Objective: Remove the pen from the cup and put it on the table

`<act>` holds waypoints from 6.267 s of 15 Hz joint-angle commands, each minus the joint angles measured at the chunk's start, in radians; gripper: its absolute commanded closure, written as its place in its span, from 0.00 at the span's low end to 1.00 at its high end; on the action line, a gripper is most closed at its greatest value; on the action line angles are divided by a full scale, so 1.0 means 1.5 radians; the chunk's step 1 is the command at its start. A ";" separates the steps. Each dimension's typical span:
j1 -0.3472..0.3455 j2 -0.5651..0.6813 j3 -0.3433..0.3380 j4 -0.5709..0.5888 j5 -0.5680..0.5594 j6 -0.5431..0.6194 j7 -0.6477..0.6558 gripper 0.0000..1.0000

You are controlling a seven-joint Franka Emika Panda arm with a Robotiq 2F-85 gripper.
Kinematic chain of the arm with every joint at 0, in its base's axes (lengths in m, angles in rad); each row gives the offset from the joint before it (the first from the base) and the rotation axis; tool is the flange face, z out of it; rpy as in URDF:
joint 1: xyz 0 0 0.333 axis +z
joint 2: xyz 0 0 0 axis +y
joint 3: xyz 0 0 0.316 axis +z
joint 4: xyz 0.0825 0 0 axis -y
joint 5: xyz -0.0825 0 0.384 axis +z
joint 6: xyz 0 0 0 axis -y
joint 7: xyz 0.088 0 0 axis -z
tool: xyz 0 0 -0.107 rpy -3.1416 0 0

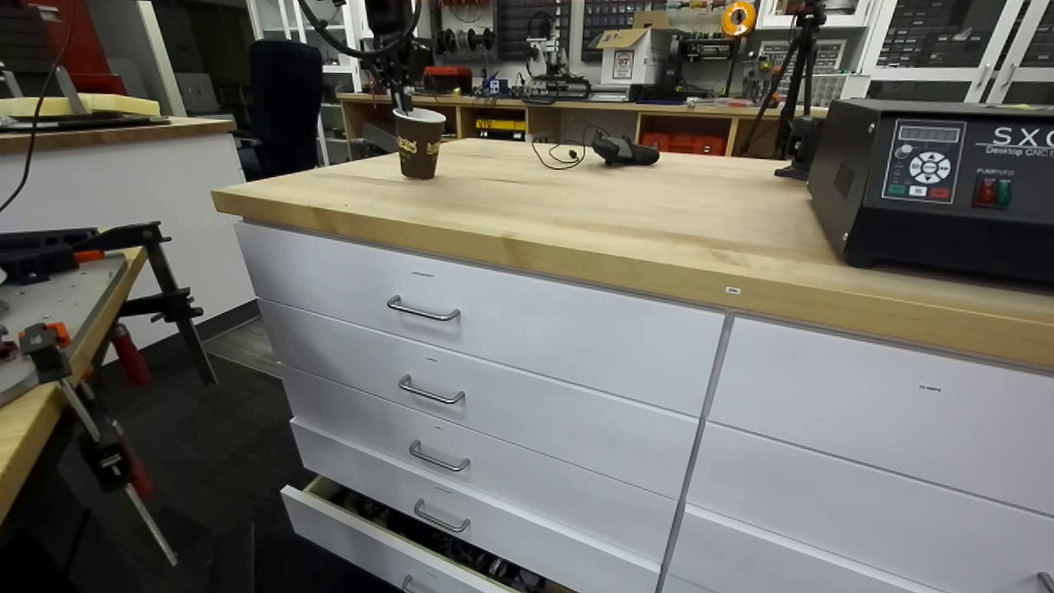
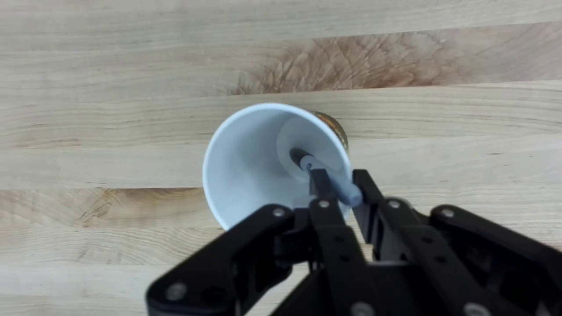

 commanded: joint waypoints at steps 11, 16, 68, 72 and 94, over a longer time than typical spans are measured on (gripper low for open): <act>0.019 0.011 -0.009 0.011 -0.012 -0.005 0.001 0.77; 0.022 0.014 -0.008 0.012 -0.009 -0.008 0.000 0.42; 0.012 -0.112 0.018 -0.047 0.029 -0.039 -0.041 0.97; -0.002 -0.169 0.010 -0.067 0.031 -0.035 -0.024 0.97; -0.097 0.012 -0.121 0.115 0.023 -0.060 0.015 0.93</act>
